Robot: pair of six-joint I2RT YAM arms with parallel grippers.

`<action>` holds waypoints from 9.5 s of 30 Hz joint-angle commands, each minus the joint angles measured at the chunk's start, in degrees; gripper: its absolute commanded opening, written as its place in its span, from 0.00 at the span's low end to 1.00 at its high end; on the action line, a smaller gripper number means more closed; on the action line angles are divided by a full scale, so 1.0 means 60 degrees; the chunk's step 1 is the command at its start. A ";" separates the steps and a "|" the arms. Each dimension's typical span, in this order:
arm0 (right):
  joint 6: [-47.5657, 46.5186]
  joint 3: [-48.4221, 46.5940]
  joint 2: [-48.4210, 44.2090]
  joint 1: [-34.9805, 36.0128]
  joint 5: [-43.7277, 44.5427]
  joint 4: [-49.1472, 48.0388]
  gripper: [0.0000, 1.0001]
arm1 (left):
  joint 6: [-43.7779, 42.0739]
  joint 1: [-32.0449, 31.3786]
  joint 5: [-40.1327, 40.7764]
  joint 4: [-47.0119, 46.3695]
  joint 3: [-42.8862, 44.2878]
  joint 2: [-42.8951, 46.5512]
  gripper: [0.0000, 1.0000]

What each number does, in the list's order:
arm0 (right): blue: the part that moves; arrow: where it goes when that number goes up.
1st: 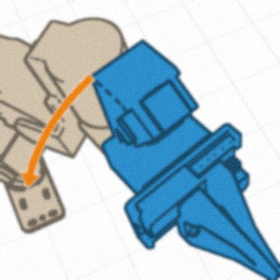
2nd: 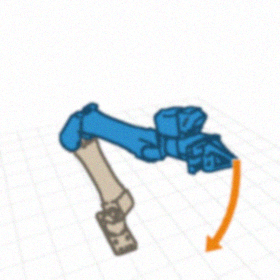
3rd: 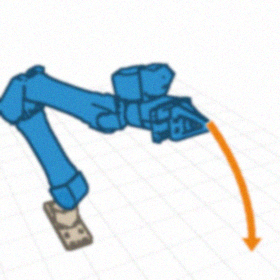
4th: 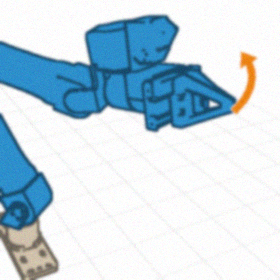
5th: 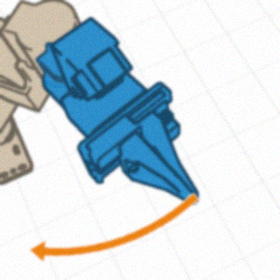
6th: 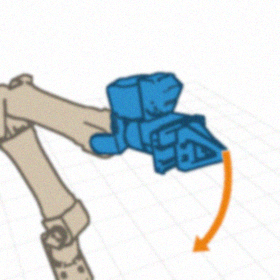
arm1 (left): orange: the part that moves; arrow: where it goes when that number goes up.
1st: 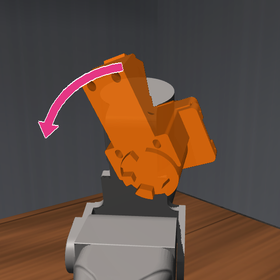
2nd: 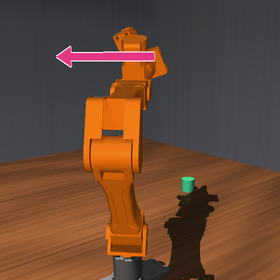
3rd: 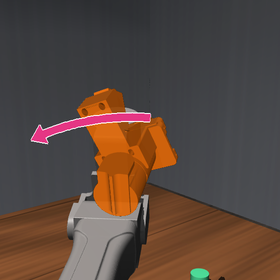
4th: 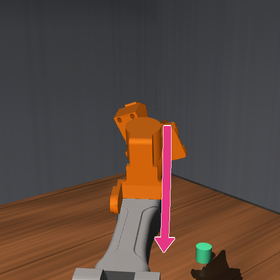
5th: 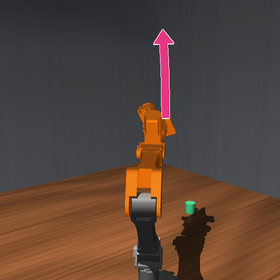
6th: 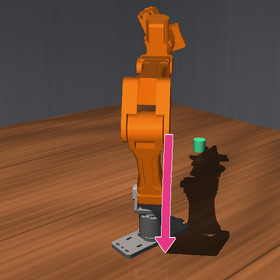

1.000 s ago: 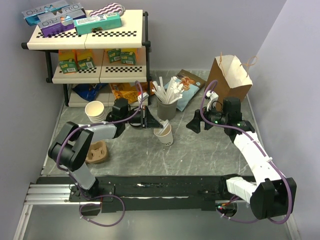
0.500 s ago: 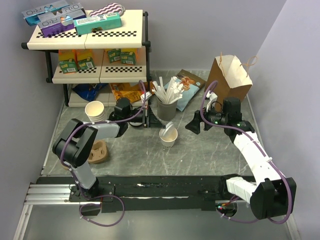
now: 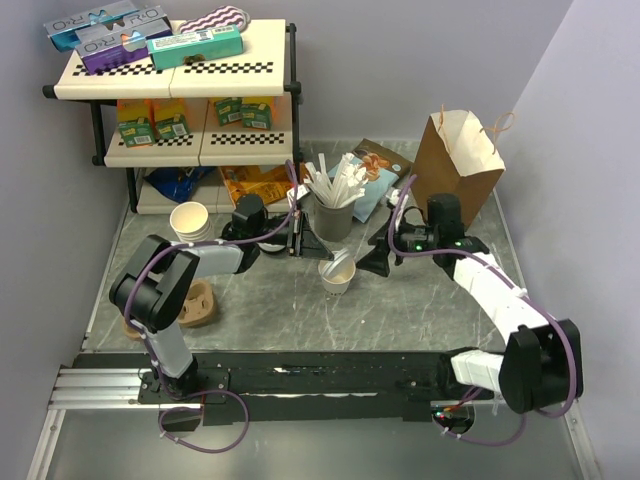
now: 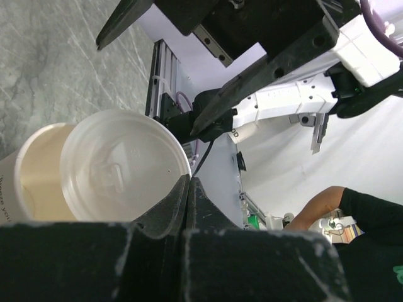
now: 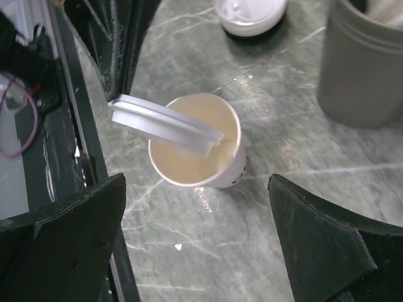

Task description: Pack the takeout coffee

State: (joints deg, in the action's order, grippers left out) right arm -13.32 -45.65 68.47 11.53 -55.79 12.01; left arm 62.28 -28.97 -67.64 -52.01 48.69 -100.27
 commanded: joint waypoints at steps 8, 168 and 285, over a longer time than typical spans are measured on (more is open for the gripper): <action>-0.1530 -0.0493 0.0761 0.0920 -0.0736 -0.0742 1.00 | -0.0594 0.0024 -0.0271 0.0303 0.0279 -0.0193 0.01; 0.4665 0.0488 0.3854 -0.0090 -0.1246 -0.3256 0.89 | -0.5199 0.0507 0.0933 0.6240 0.2111 -0.1440 0.52; 0.3949 -0.0932 0.3384 -0.0940 -0.0340 -0.0215 0.92 | -0.6439 0.0712 0.0579 0.8110 0.3575 -0.1380 0.76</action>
State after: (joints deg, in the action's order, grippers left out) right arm 10.17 -50.98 92.42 5.85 -58.48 15.05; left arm 27.38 -24.60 -64.16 -5.41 68.03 -112.44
